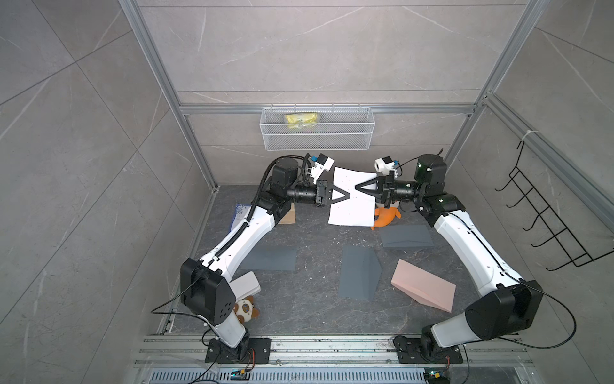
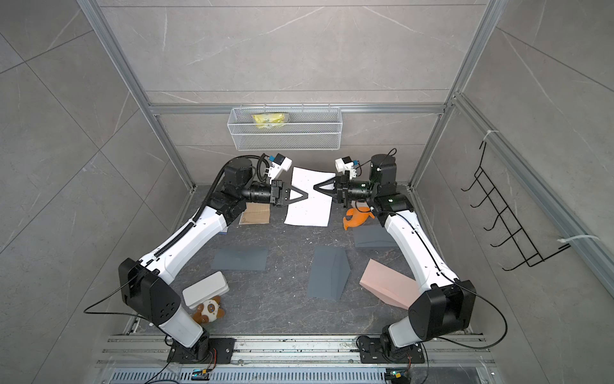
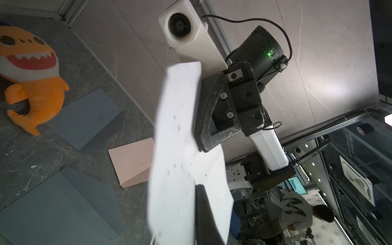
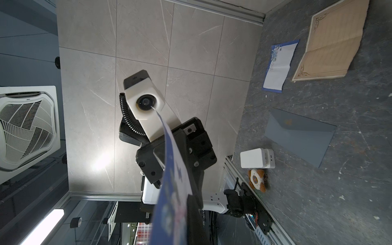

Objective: Take the letter paper out of the envelope
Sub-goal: Unfold the letter paper.

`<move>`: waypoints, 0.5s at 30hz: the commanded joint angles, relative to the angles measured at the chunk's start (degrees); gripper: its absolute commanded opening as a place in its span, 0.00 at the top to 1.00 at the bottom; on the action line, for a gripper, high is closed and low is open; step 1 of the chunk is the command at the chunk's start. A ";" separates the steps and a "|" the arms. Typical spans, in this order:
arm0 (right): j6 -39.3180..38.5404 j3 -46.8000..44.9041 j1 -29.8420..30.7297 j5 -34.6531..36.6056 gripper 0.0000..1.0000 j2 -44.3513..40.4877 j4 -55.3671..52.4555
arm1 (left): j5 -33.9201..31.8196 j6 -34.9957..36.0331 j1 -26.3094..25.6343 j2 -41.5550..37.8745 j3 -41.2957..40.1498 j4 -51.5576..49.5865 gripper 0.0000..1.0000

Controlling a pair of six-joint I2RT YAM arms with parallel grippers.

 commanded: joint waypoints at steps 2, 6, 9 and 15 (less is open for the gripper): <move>-3.96 -0.23 0.37 1.66 0.84 -1.14 -2.33 | -1.76 2.33 -0.04 -0.17 2.69 -3.53 1.00; -14.54 3.01 0.30 8.16 0.60 -1.55 -15.80 | -5.23 6.59 -0.06 -0.34 4.39 -11.34 1.00; -24.35 6.74 -0.05 18.68 0.50 -1.62 -30.67 | -9.75 10.92 -0.08 -0.91 5.94 -18.71 1.00; -33.46 9.32 -0.11 43.09 0.48 -4.59 -45.57 | -25.41 19.84 -0.22 -1.23 10.33 -38.11 1.00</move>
